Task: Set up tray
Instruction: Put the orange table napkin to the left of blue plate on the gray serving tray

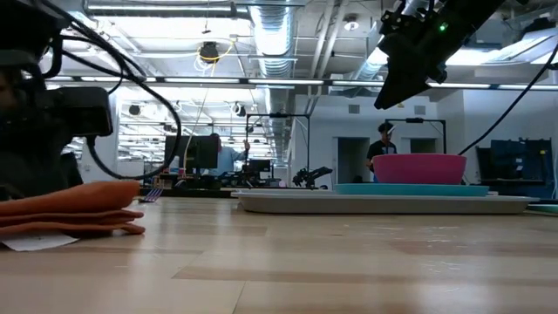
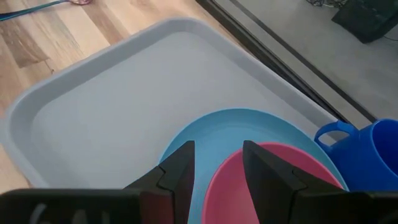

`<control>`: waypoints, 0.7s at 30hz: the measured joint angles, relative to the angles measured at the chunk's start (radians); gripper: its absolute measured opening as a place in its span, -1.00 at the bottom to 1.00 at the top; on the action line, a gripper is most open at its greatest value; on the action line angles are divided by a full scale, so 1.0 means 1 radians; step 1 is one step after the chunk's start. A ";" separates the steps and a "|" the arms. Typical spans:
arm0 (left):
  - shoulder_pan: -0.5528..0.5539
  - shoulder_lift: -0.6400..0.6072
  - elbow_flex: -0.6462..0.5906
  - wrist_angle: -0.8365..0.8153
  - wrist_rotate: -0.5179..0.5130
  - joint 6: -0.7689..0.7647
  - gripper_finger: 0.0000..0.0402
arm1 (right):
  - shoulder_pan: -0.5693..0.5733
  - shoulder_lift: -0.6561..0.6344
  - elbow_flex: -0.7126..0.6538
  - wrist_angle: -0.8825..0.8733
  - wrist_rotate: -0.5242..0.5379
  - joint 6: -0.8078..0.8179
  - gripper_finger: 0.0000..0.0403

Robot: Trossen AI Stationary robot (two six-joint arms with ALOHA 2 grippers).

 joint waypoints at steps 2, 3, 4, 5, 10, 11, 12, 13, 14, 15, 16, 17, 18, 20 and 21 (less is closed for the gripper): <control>0.001 0.002 0.029 0.010 -0.007 -0.005 -0.96 | 0.000 0.000 0.000 -0.001 0.000 0.000 -0.37; 0.000 0.001 0.048 0.024 -0.015 -0.006 -0.98 | 0.000 0.000 0.000 -0.001 0.000 0.000 -0.37; 0.000 -0.001 0.068 0.028 -0.023 -0.007 -0.98 | 0.000 0.000 0.000 -0.001 0.000 0.000 -0.37; 0.001 -0.001 0.085 0.025 -0.030 -0.005 -0.98 | 0.000 0.000 0.000 -0.002 0.000 0.000 -0.37; 0.031 -0.001 0.231 -0.086 -0.099 0.114 -0.99 | 0.000 0.000 0.000 -0.001 0.000 0.000 -0.37; 0.047 -0.001 0.267 -0.151 -0.122 0.153 -0.99 | 0.000 0.000 0.000 0.000 0.000 0.000 -0.37; 0.065 0.000 0.305 -0.222 -0.148 0.192 -0.99 | 0.000 0.000 0.000 0.000 0.000 0.000 -0.37; 0.084 0.001 0.345 -0.287 -0.174 0.233 -1.00 | 0.000 0.000 0.000 0.000 0.001 0.000 -0.37; 0.104 0.001 0.386 -0.341 -0.201 0.273 -1.00 | 0.000 0.000 0.000 0.002 0.001 0.000 -0.37; 0.124 0.000 0.423 -0.385 -0.233 0.308 -1.00 | 0.000 0.000 0.000 0.002 0.001 -0.002 -0.37; 0.144 0.000 0.456 -0.423 -0.267 0.340 -1.00 | 0.000 0.000 0.000 0.002 0.001 -0.006 -0.37; 0.165 0.000 0.482 -0.451 -0.299 0.367 -1.00 | 0.000 0.000 0.000 0.002 0.001 -0.007 -0.37; 0.188 0.000 0.503 -0.466 -0.324 0.397 -1.00 | 0.000 0.000 0.000 0.003 0.001 -0.007 -0.37; 0.236 0.000 0.539 -0.476 -0.344 0.449 -1.00 | 0.000 0.000 0.000 0.004 0.001 -0.008 -0.37; 0.263 0.000 0.550 -0.477 -0.344 0.471 -1.00 | 0.000 0.000 0.000 0.004 0.002 -0.008 -0.37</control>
